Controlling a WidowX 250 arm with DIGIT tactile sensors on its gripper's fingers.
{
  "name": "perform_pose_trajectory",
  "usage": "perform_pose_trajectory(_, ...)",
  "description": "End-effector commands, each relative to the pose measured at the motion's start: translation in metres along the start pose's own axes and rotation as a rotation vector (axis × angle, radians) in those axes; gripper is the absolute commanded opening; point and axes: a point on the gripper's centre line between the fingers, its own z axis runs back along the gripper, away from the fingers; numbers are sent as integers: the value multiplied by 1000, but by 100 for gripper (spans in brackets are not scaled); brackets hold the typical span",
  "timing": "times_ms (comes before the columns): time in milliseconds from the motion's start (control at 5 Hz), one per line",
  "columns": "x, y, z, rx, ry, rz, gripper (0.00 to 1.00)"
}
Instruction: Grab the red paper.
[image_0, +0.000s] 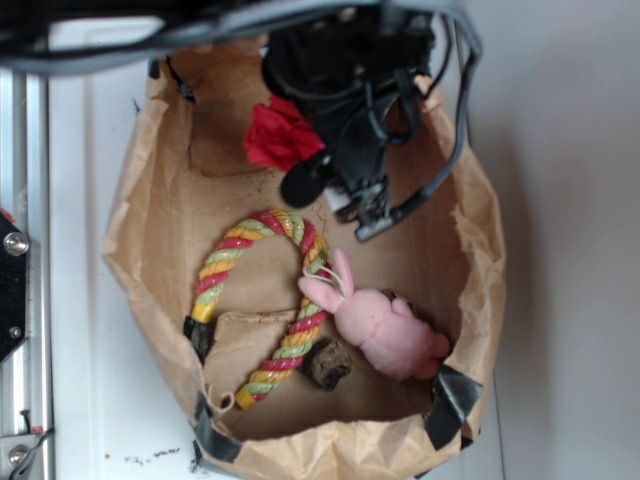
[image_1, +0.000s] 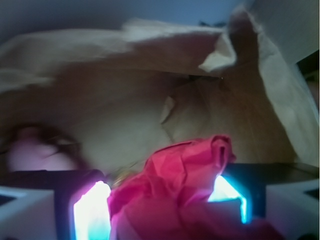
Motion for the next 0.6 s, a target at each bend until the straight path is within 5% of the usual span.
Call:
perform_pose_trajectory(0, -2, -20, 29, -47, -49, -77, 0)
perform_pose_trajectory(400, -4, -26, 34, -70, -13, -101, 0)
